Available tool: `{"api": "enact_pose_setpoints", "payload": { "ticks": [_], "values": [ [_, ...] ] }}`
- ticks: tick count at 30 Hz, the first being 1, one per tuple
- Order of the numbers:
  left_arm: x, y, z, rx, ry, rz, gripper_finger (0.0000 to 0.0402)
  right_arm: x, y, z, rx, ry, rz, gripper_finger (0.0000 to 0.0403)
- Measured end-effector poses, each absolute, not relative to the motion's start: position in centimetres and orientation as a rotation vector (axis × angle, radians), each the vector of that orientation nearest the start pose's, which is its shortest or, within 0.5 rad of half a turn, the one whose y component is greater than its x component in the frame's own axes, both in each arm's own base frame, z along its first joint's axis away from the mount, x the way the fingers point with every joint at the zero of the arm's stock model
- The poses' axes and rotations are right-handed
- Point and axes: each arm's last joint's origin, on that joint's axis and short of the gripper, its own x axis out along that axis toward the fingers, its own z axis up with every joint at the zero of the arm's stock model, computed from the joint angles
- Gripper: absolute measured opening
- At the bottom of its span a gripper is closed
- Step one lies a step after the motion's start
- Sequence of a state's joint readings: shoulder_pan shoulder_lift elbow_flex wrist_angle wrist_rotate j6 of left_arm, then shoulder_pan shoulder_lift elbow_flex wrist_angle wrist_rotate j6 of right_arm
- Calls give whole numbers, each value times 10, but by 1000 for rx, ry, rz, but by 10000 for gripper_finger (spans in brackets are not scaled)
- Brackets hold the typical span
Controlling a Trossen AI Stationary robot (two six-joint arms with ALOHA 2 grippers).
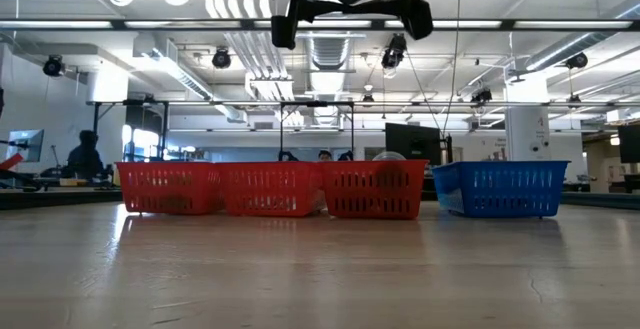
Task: Pick & Place Travel size toiletries
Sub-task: Put the deodorant into the right red bin
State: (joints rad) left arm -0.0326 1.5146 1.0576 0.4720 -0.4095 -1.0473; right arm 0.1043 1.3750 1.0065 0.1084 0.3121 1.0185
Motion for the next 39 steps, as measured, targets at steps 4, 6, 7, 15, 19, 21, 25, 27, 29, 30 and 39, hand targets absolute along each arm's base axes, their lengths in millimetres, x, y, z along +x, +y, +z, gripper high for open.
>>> {"api": "enact_pose_setpoints", "payload": {
  "ticks": [4, 6, 7, 15, 19, 21, 25, 27, 29, 30, 39],
  "values": [
    [346, 0, 315, -1031, -211, 335, 218, 305, 23, 309, 948, 131, -316, 322],
    [346, 0, 314, -1026, -209, 335, 218, 302, 23, 311, 943, 142, -322, 322],
    [346, 0, 314, -1022, -207, 337, 218, 301, 23, 311, 943, 146, -327, 321],
    [346, 1, 314, -1020, -205, 341, 218, 300, 22, 311, 948, 144, -340, 284],
    [346, 0, 314, -1020, -204, 336, 218, 301, 21, 310, 948, 145, -346, 263],
    [346, 0, 314, -1025, -204, 331, 218, 302, 20, 310, 949, 142, -348, 251],
    [346, 0, 314, -1032, -204, 330, 218, 302, 18, 309, 945, 142, -354, 227],
    [346, 0, 314, -1031, -204, 330, 218, 302, 18, 309, 944, 142, -356, 216],
    [346, 0, 314, -1031, -204, 330, 218, 302, 18, 309, 944, 142, -356, 205],
    [346, 0, 314, -1031, -204, 330, 218, 302, 18, 309, 944, 142, -356, 201],
    [346, 0, 314, -1013, -193, 319, 231, 302, 18, 309, 932, 151, -358, 202]
  ]
}}
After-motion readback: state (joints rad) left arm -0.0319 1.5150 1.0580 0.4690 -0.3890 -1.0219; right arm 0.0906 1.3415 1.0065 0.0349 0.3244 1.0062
